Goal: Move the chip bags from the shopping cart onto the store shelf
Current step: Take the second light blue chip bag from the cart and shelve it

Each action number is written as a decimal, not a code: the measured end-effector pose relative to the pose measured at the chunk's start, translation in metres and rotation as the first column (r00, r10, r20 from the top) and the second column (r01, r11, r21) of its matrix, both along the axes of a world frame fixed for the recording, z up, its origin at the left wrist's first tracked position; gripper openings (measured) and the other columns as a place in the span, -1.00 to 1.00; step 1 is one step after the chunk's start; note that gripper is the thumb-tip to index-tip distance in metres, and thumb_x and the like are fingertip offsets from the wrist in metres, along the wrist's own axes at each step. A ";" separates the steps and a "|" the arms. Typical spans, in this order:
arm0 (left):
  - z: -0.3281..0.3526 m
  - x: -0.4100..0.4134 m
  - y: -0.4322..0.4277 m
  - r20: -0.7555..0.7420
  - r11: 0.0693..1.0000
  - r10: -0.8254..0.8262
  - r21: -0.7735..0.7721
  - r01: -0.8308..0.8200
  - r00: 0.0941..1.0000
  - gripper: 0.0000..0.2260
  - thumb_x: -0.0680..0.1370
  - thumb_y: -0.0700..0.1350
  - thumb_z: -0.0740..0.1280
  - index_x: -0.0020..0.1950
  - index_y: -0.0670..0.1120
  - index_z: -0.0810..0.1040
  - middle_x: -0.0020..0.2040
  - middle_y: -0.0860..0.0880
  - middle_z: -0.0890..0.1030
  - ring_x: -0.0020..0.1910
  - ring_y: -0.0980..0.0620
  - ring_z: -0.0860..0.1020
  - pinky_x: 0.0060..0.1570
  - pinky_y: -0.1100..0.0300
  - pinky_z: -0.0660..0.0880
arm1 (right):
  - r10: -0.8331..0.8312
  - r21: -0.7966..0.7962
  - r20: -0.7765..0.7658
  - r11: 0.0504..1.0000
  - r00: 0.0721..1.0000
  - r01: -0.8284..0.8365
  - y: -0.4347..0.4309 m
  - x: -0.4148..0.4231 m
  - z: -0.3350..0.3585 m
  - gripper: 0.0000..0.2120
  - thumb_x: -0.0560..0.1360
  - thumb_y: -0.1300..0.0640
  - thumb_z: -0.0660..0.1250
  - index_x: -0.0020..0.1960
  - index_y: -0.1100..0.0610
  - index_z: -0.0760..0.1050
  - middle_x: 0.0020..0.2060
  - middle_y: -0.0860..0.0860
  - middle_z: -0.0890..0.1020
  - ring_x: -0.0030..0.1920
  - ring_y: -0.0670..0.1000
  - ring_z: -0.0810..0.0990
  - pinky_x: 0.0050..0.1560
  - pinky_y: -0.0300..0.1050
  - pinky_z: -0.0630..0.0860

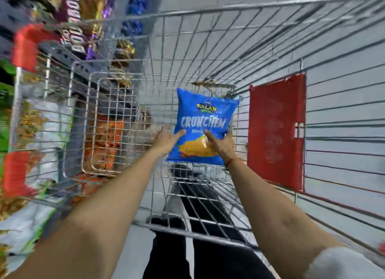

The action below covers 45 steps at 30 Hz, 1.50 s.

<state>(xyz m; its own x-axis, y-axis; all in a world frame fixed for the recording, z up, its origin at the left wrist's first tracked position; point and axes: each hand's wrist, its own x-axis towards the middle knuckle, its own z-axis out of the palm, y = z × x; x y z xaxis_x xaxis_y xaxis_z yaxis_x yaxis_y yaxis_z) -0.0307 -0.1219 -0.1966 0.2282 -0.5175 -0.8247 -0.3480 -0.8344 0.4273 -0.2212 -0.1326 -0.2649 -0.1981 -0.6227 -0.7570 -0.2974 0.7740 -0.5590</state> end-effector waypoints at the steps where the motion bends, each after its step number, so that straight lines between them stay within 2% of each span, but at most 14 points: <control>1: -0.004 -0.005 -0.001 -0.027 1.000 0.009 0.020 -0.009 1.000 -0.33 0.48 0.15 0.31 0.41 -0.25 0.24 0.42 -0.25 0.34 0.38 -0.20 0.35 0.37 -0.02 0.27 | -0.041 0.000 0.024 0.999 0.999 0.041 -0.001 0.001 -0.002 -0.23 0.17 -0.13 0.59 0.26 0.17 0.43 0.18 0.11 0.62 0.14 0.08 0.62 0.17 -0.01 0.57; 5: -0.080 -0.003 0.011 -0.140 0.988 0.152 0.047 -0.147 0.978 -0.01 0.06 0.53 0.35 0.28 -0.11 0.43 0.21 -0.16 0.57 0.17 -0.18 0.55 0.23 -0.12 0.45 | -0.122 0.012 0.109 0.993 0.987 0.121 -0.009 0.006 0.010 -0.50 0.29 0.10 0.58 0.12 0.13 0.42 -0.03 -0.06 0.62 -0.09 -0.10 0.62 -0.18 -0.41 0.57; 7: -0.104 0.002 0.016 -0.191 0.976 0.212 0.091 -0.198 0.958 0.09 -0.07 0.50 0.41 0.30 -0.08 0.35 0.23 -0.12 0.55 0.15 -0.16 0.56 0.19 -0.12 0.49 | -0.141 0.038 0.129 0.990 0.981 0.138 -0.014 0.004 0.006 -0.43 0.21 0.04 0.62 0.11 0.13 0.45 0.03 0.00 0.66 -0.05 -0.04 0.65 -0.03 -0.23 0.62; 9: -0.047 -0.002 0.003 -0.224 0.973 0.220 0.113 -0.199 0.949 -0.03 0.02 0.36 0.51 0.30 -0.06 0.33 0.23 -0.08 0.54 0.15 -0.10 0.55 0.16 0.01 0.52 | -0.144 0.059 0.164 0.989 0.976 0.136 -0.017 0.005 0.007 -0.37 0.17 0.01 0.64 0.16 0.14 0.48 0.11 0.08 0.66 0.03 0.05 0.66 0.10 -0.05 0.60; 12: -0.016 -0.006 -0.004 -0.304 0.967 0.250 0.134 -0.219 0.919 -0.47 0.28 0.06 0.54 0.13 -0.02 0.40 0.10 0.00 0.57 -0.04 0.01 0.57 -0.10 0.23 0.56 | -0.091 0.046 0.174 0.995 0.981 0.084 -0.023 0.010 0.017 -0.37 0.13 -0.06 0.65 0.09 0.15 0.51 0.02 0.01 0.67 0.04 0.05 0.66 0.08 -0.04 0.62; 16: 0.005 0.010 0.000 -0.326 0.964 0.262 0.124 -0.234 0.908 -0.15 0.00 0.23 0.61 0.19 -0.07 0.43 0.19 0.01 0.57 0.08 0.01 0.56 0.18 0.11 0.46 | -0.016 -0.052 0.174 0.998 0.985 0.025 -0.025 0.024 0.042 -0.61 0.34 0.15 0.54 0.03 0.09 0.40 -0.14 -0.09 0.58 -0.16 -0.12 0.57 -0.28 -0.51 0.50; 19: 0.031 0.021 -0.001 -0.279 0.959 0.283 0.107 -0.264 0.917 -0.20 0.19 0.11 0.59 0.29 -0.18 0.37 0.19 0.02 0.49 0.13 0.00 0.50 0.10 0.17 0.42 | 0.030 -0.145 0.189 0.989 0.982 -0.002 -0.027 0.041 0.066 -0.61 0.28 0.11 0.59 0.01 0.12 0.50 -0.03 0.01 0.66 -0.06 -0.03 0.64 -0.06 -0.30 0.61; 21: 0.044 0.033 -0.001 -0.255 0.957 0.291 0.057 -0.286 0.922 -0.28 0.28 0.03 0.55 0.32 -0.20 0.35 0.20 0.00 0.48 0.15 -0.01 0.49 0.08 0.18 0.40 | 0.041 -0.188 0.228 0.982 0.973 0.002 -0.030 0.052 0.085 -0.72 0.30 0.17 0.57 -0.09 0.06 0.52 -0.15 -0.07 0.65 -0.16 -0.12 0.63 -0.20 -0.38 0.56; 25: 0.060 0.061 0.008 -0.315 0.945 0.261 -0.111 -0.308 0.912 0.12 -0.23 0.25 0.61 0.26 -0.10 0.42 0.25 -0.08 0.56 0.15 -0.06 0.56 0.22 -0.02 0.48 | 0.084 -0.293 0.299 0.956 0.951 0.007 -0.025 0.069 0.129 -0.70 0.32 0.25 0.55 -0.12 0.01 0.49 -0.19 -0.12 0.63 -0.28 -0.27 0.64 -0.31 -0.47 0.50; 29: 0.133 0.067 0.027 -0.309 0.938 0.191 -0.222 -0.266 0.932 -0.21 0.15 0.04 0.61 0.28 -0.14 0.39 0.20 -0.04 0.52 0.12 0.00 0.51 0.15 0.14 0.45 | 0.152 -0.417 0.319 0.909 0.935 -0.006 -0.011 0.082 0.175 -0.65 0.30 0.29 0.55 -0.07 0.04 0.46 -0.17 -0.11 0.61 -0.33 -0.42 0.58 -0.31 -0.52 0.47; 31: 0.159 0.073 0.038 -0.322 0.915 0.180 -0.292 -0.278 0.930 -0.22 0.17 0.01 0.58 0.30 -0.16 0.36 0.15 -0.03 0.50 0.08 0.01 0.50 0.07 0.17 0.44 | 0.191 -0.487 0.326 0.873 0.926 -0.009 -0.004 0.088 0.200 -0.63 0.30 0.29 0.56 -0.03 0.05 0.47 -0.16 -0.16 0.60 -0.30 -0.42 0.59 -0.29 -0.53 0.47; 36: 0.230 0.095 0.059 -0.262 0.815 0.176 -0.502 -0.290 0.949 -0.55 0.30 -0.23 0.53 0.09 -0.09 0.42 0.10 -0.08 0.54 -0.02 0.04 0.58 -0.16 0.32 0.52 | 0.304 -0.664 0.329 0.748 0.894 -0.009 0.008 0.112 0.268 -0.56 0.31 0.21 0.56 0.14 0.25 0.55 -0.03 0.04 0.70 -0.07 -0.17 0.68 -0.11 -0.31 0.57; 39: 0.283 0.109 0.074 -0.215 0.712 0.191 -0.642 -0.286 0.958 -0.44 0.27 -0.25 0.55 0.20 -0.12 0.41 0.04 -0.01 0.58 -0.18 0.25 0.60 -0.34 0.53 0.48 | 0.352 -0.742 0.364 0.670 0.862 0.039 0.013 0.133 0.318 -0.58 0.33 0.16 0.54 0.14 0.22 0.54 0.01 0.06 0.69 -0.02 -0.11 0.67 -0.08 -0.23 0.56; 45: 0.391 0.138 0.121 -0.044 0.478 0.362 -0.849 -0.226 0.931 -0.45 0.32 -0.26 0.53 0.23 -0.15 0.38 0.03 0.03 0.49 0.06 0.05 0.48 -0.35 0.60 0.41 | 0.558 -0.871 0.395 0.480 0.730 0.104 0.032 0.182 0.426 -0.67 0.33 0.11 0.47 0.07 0.07 0.52 -0.05 -0.04 0.66 -0.08 -0.18 0.64 -0.09 -0.30 0.56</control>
